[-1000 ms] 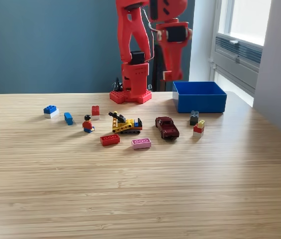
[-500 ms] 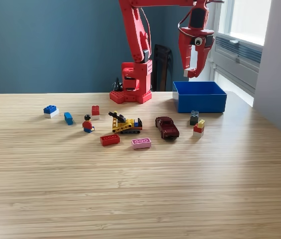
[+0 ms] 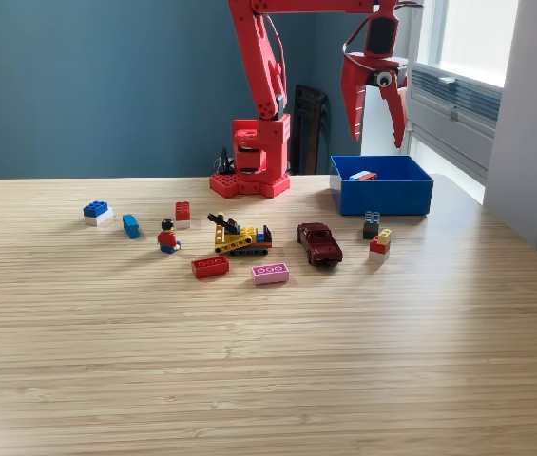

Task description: Grasp a lego block and put it in the bin.

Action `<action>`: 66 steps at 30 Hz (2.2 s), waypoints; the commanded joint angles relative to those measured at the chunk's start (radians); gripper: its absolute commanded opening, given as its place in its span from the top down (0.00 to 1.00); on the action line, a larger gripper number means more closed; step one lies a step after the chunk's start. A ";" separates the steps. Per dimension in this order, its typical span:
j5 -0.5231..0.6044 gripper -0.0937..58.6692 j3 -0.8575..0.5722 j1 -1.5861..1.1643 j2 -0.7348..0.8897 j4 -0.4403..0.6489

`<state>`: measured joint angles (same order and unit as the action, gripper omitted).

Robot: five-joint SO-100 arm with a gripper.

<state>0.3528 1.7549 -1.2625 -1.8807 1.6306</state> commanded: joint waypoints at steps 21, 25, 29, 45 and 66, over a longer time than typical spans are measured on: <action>-0.109 1.00 -0.202 1.006 -0.061 -0.018; -0.140 1.00 -0.193 1.160 -0.061 -0.055; -0.173 1.00 -0.167 1.262 -0.061 -0.084; -0.224 1.00 -0.063 1.367 -0.061 -0.178; -0.310 1.00 0.008 1.588 -0.064 -0.305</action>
<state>0.0583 1.7763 0.2976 -1.8807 1.3361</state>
